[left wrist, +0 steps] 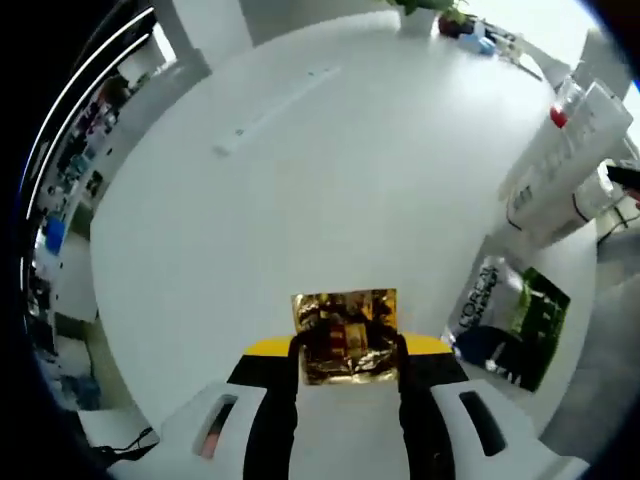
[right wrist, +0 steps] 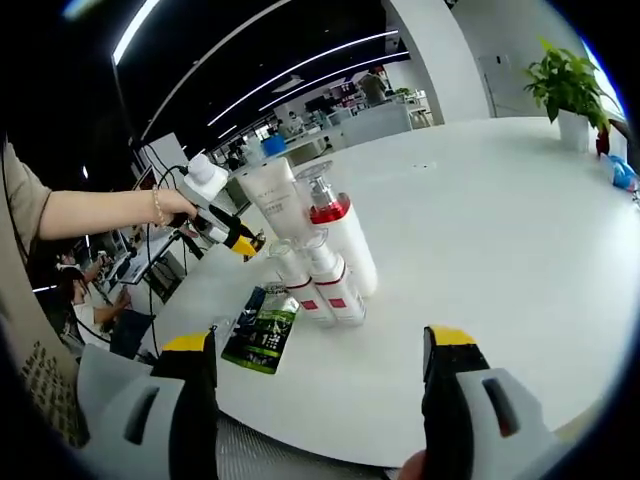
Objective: Arrange the skincare products in the storage area until every visible bottle or jar stands upright without overlapping.
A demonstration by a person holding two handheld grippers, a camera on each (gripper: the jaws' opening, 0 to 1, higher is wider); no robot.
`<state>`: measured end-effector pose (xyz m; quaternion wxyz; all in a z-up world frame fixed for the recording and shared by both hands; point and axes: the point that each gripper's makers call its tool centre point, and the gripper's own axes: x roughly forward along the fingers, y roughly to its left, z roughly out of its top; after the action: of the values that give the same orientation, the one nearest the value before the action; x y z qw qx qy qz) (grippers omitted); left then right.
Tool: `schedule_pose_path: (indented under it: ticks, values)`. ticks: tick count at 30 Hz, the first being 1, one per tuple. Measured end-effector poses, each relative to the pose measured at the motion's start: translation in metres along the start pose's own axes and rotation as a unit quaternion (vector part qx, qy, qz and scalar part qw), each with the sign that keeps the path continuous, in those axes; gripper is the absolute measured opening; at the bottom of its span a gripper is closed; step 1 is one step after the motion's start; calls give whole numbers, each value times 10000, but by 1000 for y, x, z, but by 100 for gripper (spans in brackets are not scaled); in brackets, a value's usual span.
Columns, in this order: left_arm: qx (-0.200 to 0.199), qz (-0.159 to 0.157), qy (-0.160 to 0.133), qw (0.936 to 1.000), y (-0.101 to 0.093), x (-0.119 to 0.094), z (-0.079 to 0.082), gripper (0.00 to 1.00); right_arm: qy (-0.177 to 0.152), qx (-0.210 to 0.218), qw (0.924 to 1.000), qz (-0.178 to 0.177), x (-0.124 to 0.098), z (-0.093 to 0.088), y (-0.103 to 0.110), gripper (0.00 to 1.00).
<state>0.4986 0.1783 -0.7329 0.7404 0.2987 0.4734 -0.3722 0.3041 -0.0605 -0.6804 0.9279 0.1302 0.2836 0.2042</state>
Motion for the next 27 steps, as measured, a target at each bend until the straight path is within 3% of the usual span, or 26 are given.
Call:
schedule_pose_path:
  ticks: [8,12,27]
  values:
    - [580,-402,-8,9975,-26,-4,-13,36,2,-71,10000,37,0,0,2,85]
    - [935,-564,164,9939,-38,-3,-29,36,12,-100,9999,34,0,0,2,85]
    - [1559,-922,477,9823,-65,4,-63,36,-115,-355,9992,107,0,5,7,84]
